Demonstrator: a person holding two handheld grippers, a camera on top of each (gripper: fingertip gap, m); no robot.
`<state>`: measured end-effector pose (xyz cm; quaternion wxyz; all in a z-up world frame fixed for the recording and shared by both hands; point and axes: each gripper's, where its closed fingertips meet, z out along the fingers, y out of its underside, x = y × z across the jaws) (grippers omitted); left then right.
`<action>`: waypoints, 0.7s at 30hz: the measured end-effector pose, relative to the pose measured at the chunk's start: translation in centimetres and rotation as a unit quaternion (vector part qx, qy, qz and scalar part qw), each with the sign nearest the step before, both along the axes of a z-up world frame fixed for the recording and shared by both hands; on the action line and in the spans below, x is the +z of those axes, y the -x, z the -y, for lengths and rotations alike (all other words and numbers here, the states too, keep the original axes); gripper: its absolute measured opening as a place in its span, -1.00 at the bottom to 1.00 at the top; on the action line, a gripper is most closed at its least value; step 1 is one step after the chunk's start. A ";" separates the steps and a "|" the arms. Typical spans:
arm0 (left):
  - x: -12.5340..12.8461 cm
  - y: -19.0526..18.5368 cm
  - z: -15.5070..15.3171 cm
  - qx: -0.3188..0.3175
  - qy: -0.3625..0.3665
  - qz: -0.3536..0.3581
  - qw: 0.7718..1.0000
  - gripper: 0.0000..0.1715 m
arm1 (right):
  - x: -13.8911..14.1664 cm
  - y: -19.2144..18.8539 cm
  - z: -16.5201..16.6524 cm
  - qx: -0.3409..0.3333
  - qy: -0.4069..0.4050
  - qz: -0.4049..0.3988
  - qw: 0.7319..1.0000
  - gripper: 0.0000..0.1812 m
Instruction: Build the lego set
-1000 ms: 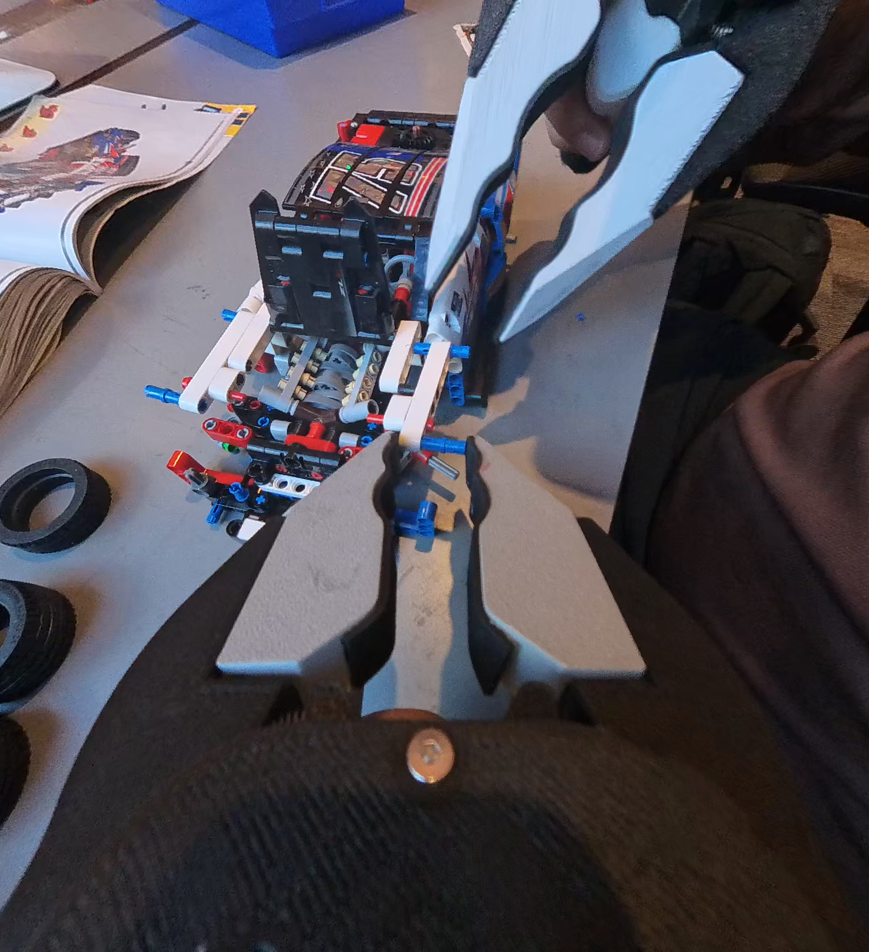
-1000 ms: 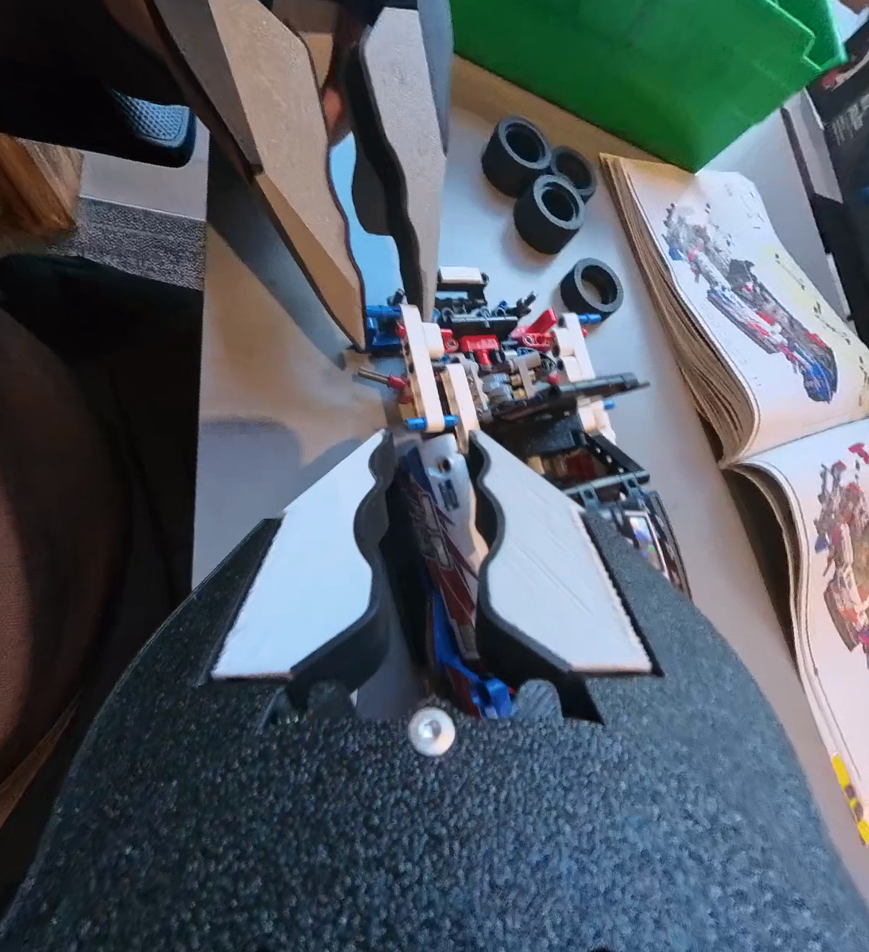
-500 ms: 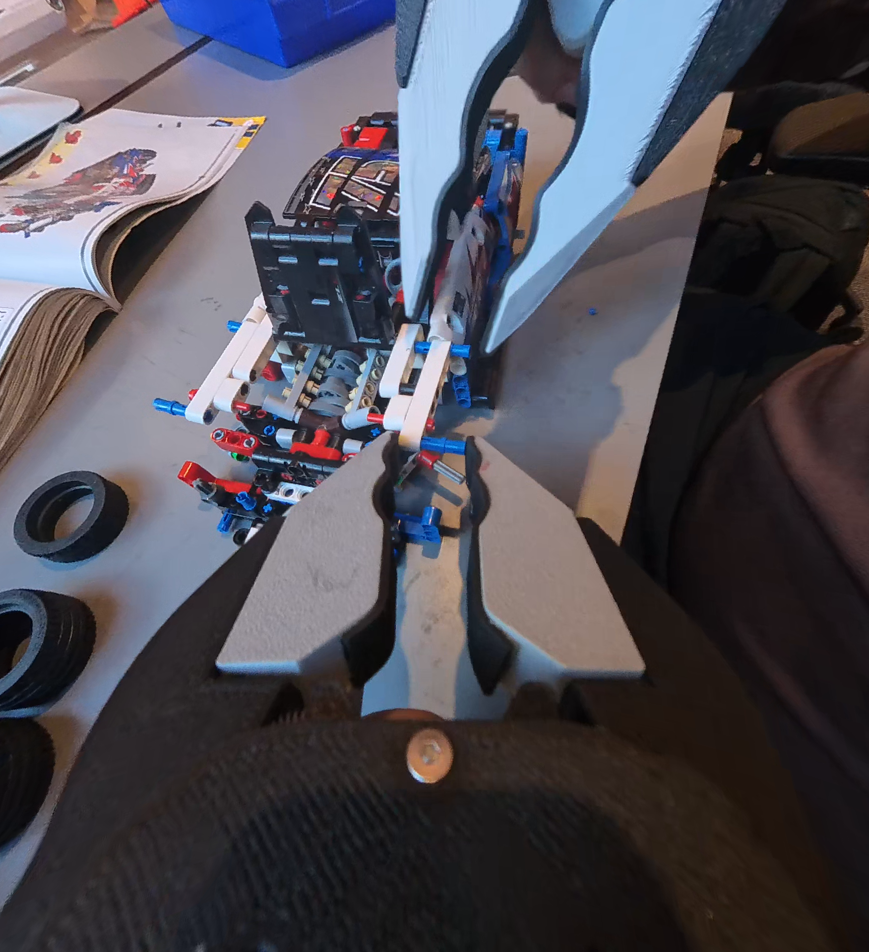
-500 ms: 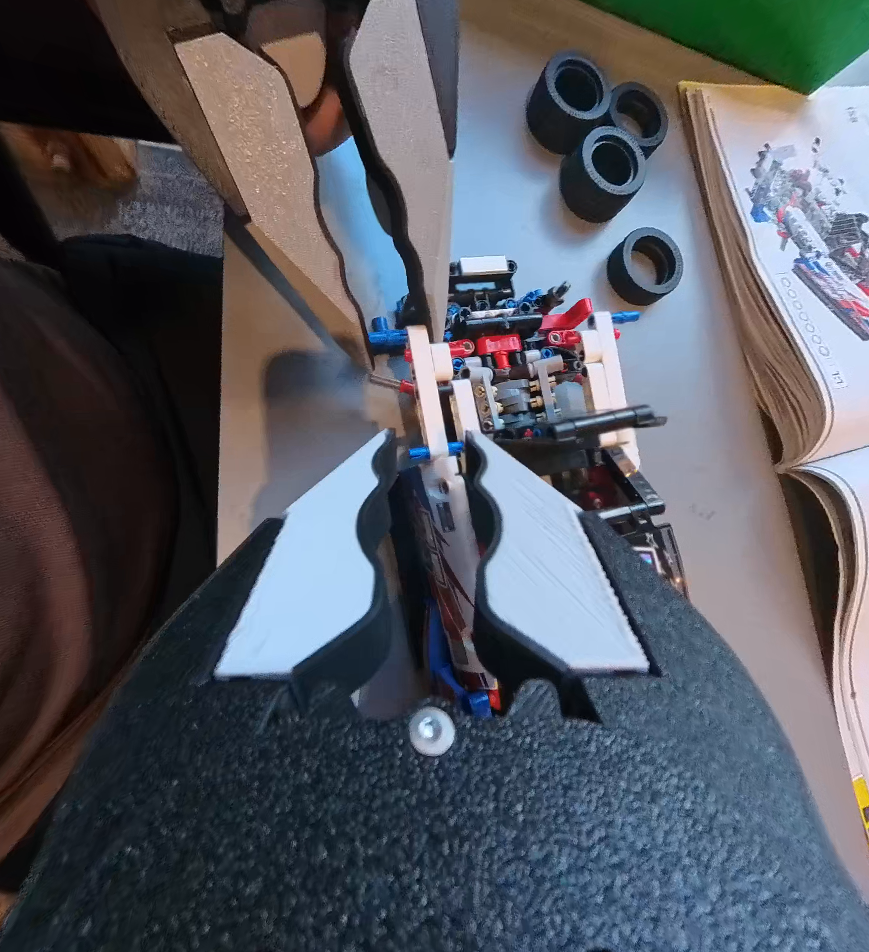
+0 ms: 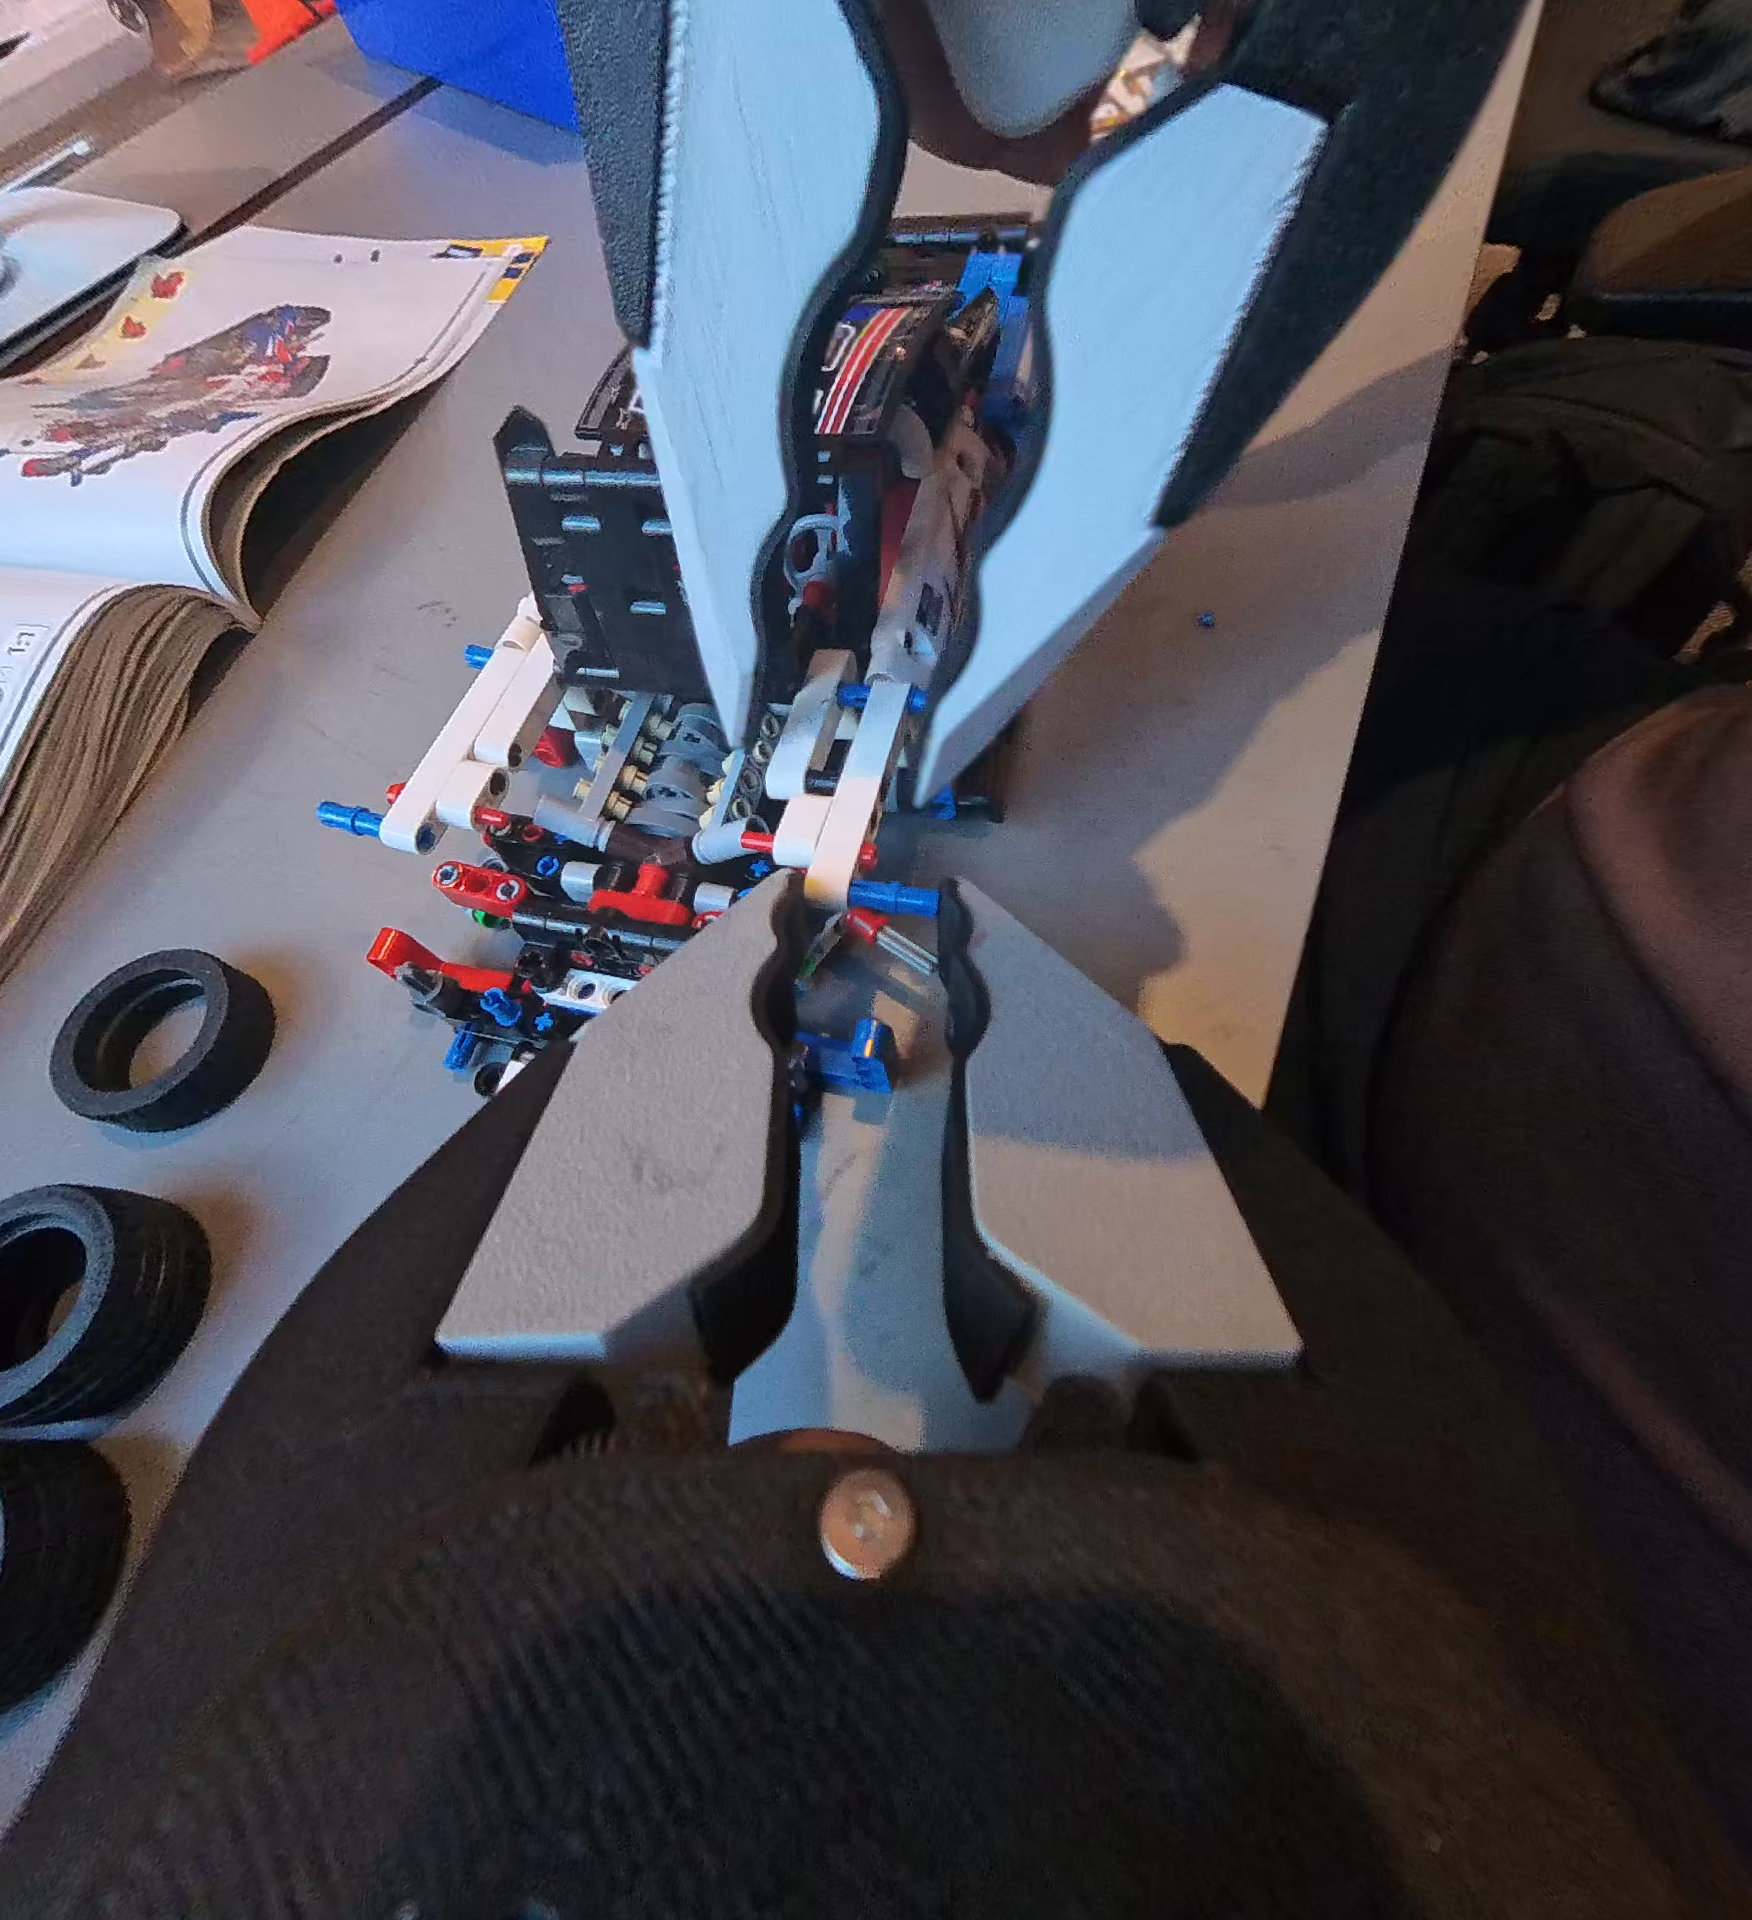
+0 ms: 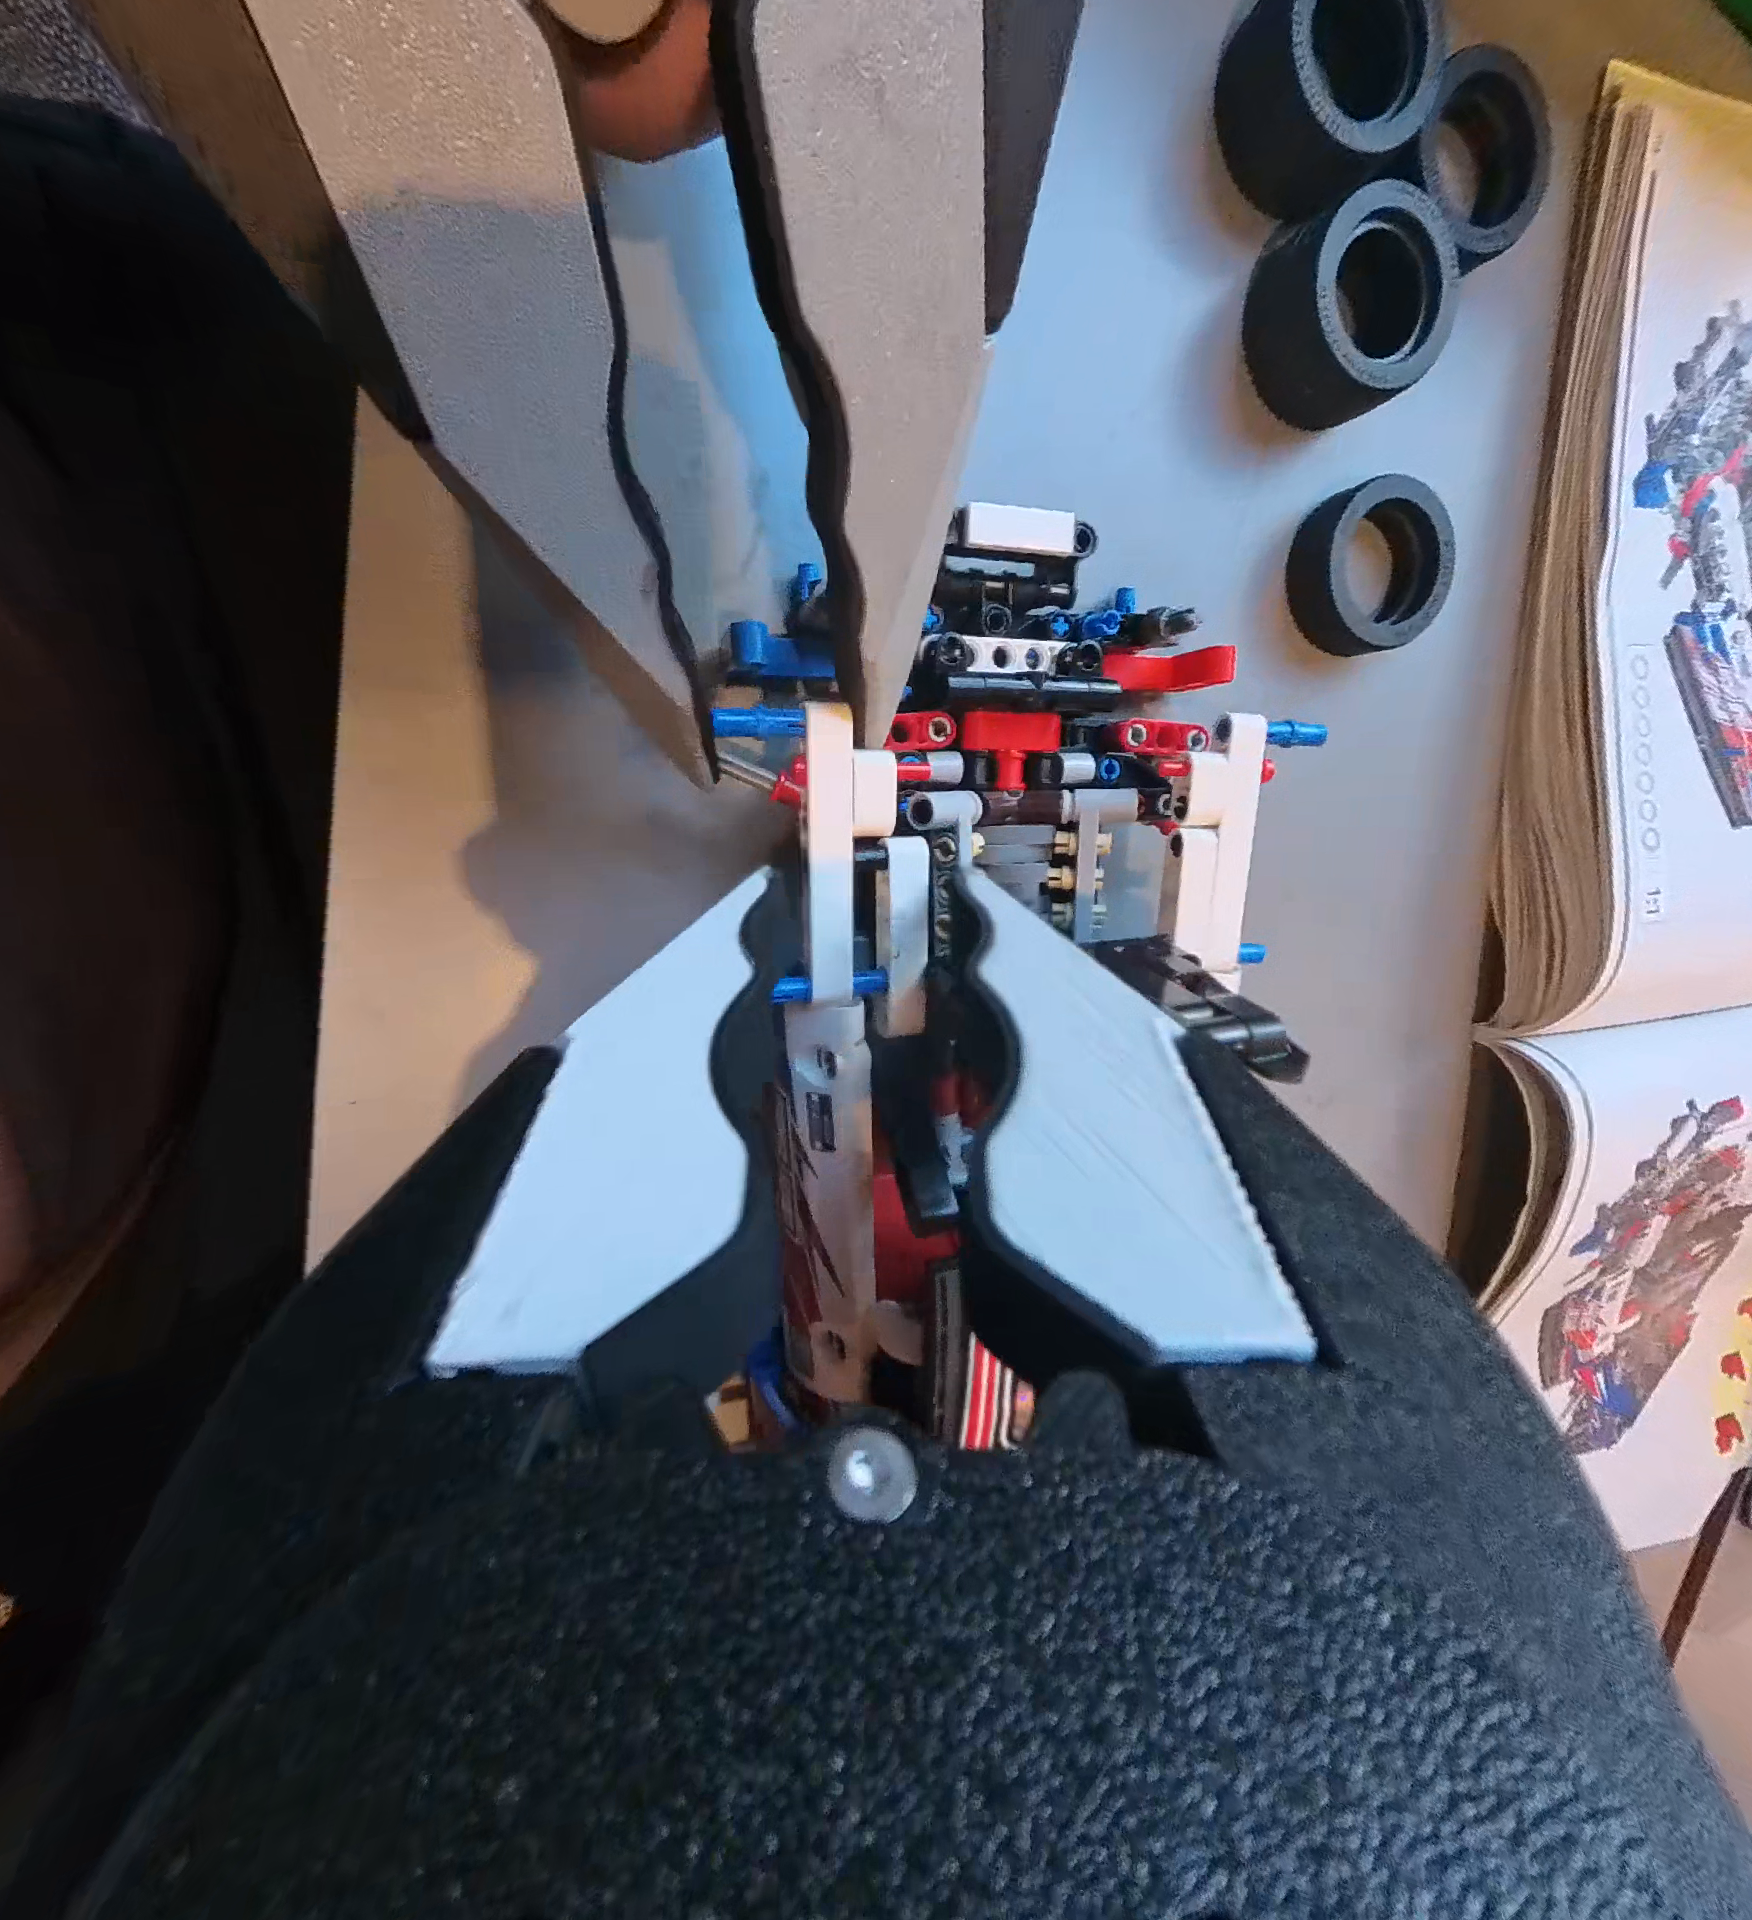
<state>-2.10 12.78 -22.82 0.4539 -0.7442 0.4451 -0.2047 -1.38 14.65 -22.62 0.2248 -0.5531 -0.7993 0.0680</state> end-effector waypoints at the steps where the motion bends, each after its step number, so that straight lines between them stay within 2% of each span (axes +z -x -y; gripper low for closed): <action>1: 0.0 0.0 0.0 0.000 -0.002 -0.002 1.000 -0.74 | 0.1 0.0 -0.1 0.001 0.004 0.006 1.000 -0.72; 5: -0.1 0.1 -0.2 0.003 -0.007 -0.008 1.000 -0.74 | 0.2 0.0 0.1 0.000 0.036 0.026 0.999 -0.74; 13: -0.1 0.2 -0.3 0.001 -0.007 -0.010 1.000 -0.74 | 1.0 0.9 0.3 0.016 0.024 0.033 0.999 -0.71; 21: -0.2 0.3 -0.5 0.004 -0.005 -0.011 1.000 -0.74 | 0.1 0.5 -0.5 -0.001 0.005 0.065 0.998 -0.73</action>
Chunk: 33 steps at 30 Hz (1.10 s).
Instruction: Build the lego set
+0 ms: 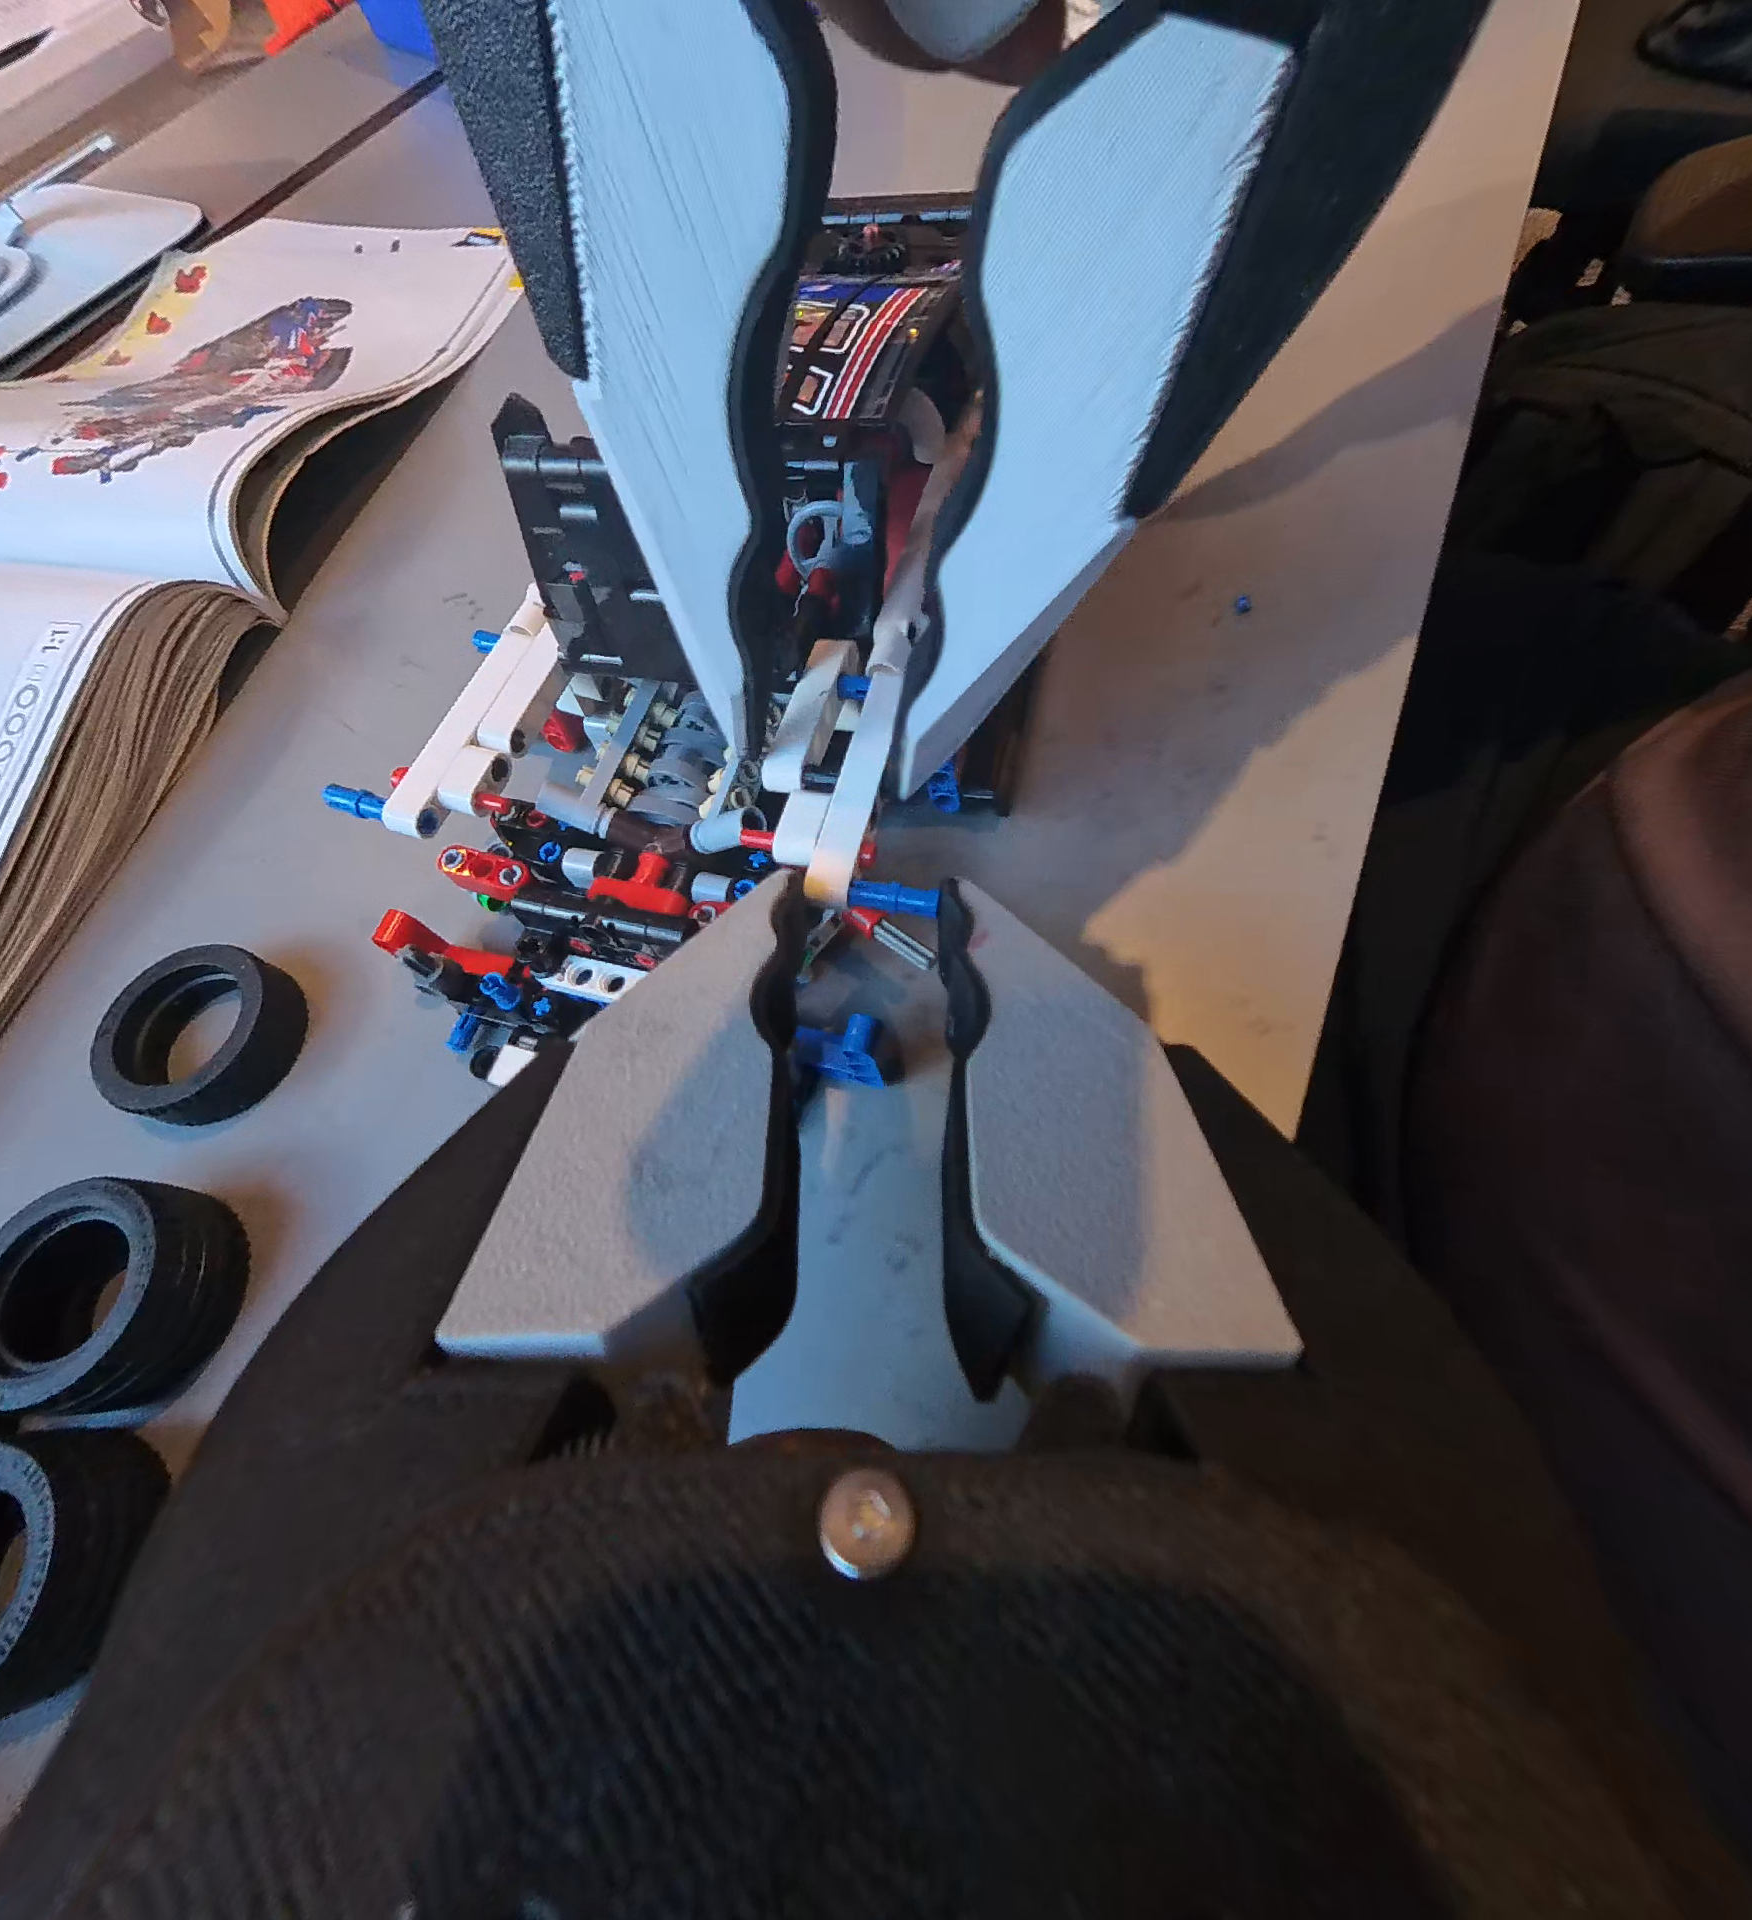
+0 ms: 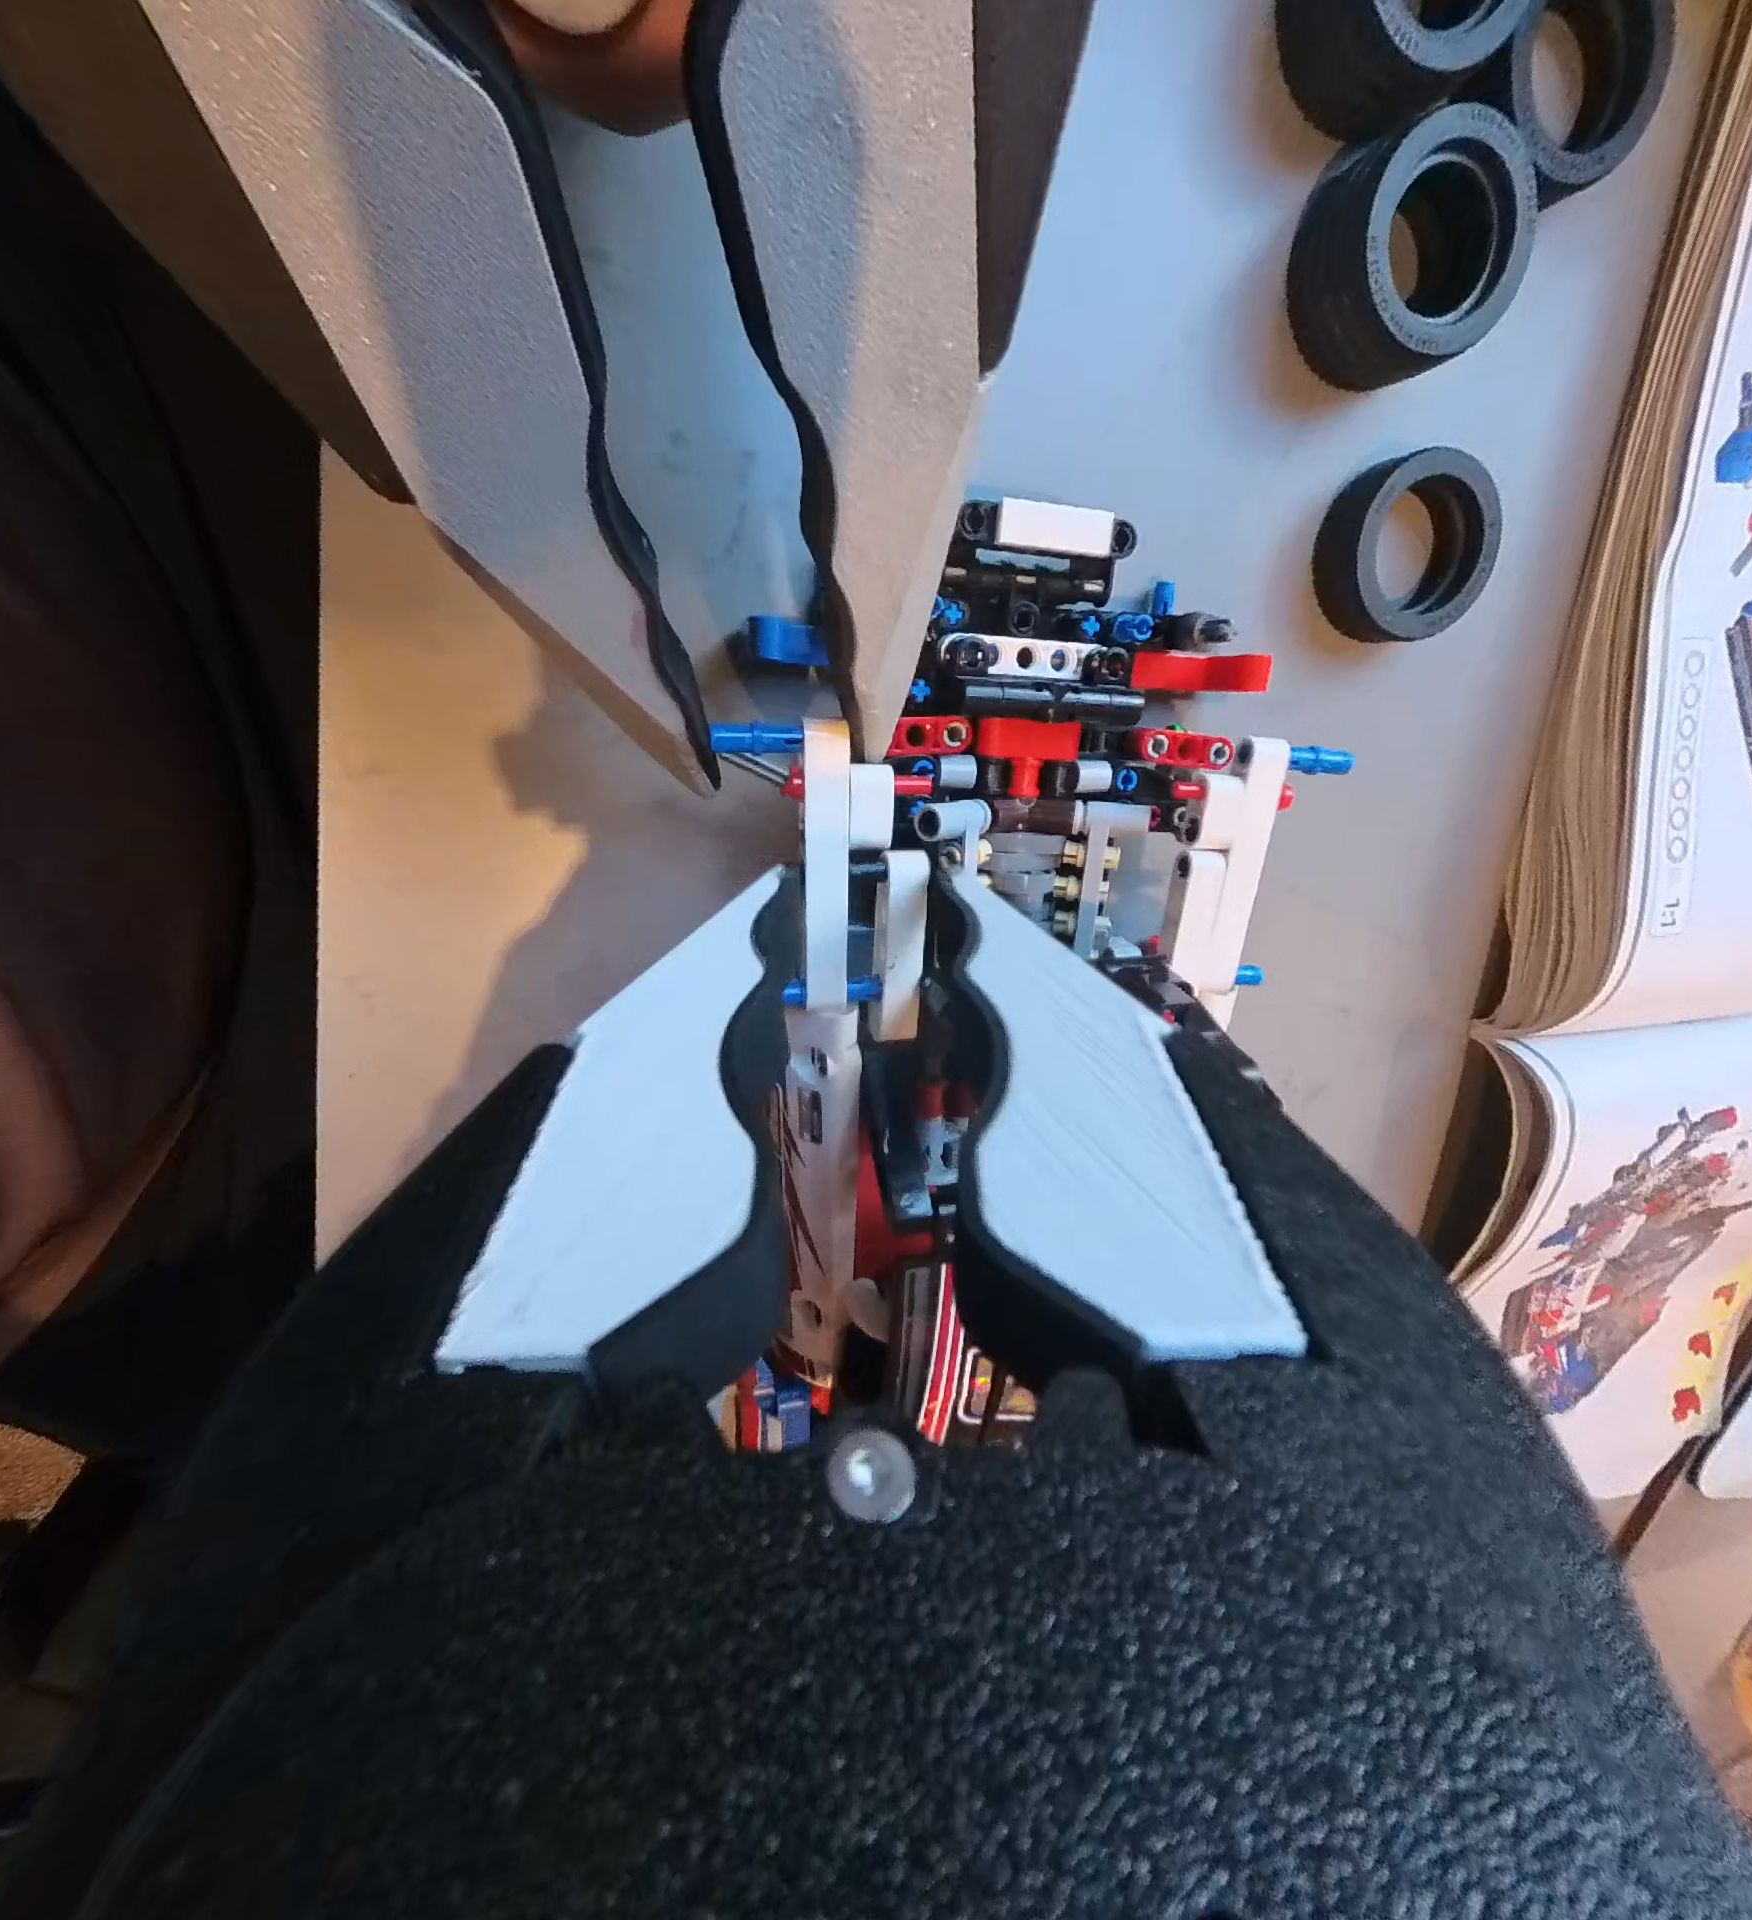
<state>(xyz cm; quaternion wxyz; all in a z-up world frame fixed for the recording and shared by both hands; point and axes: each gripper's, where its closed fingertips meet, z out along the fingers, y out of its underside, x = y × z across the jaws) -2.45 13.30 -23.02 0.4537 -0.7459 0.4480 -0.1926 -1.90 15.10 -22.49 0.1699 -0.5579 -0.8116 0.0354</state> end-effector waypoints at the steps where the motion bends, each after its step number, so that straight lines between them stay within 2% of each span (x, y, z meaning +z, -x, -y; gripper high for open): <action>1: -0.1 0.0 0.0 0.000 0.001 0.000 1.000 -0.74 | 0.0 0.0 0.0 0.002 -0.003 0.001 1.000 -0.73; 9: -0.1 0.1 -0.1 -0.007 -0.003 -0.001 1.000 -0.75 | -0.1 0.3 0.6 0.013 0.004 0.004 1.000 -0.61; 16: -0.1 0.1 -0.3 -0.007 -0.006 -0.003 1.000 -0.75 | -0.7 -0.5 -0.1 -0.002 -0.012 0.043 0.999 -0.67; 33: -0.1 0.2 -1.1 -0.011 -0.014 -0.017 1.000 -0.75 | -0.7 -0.1 -1.1 -0.008 -0.004 0.045 0.999 -0.74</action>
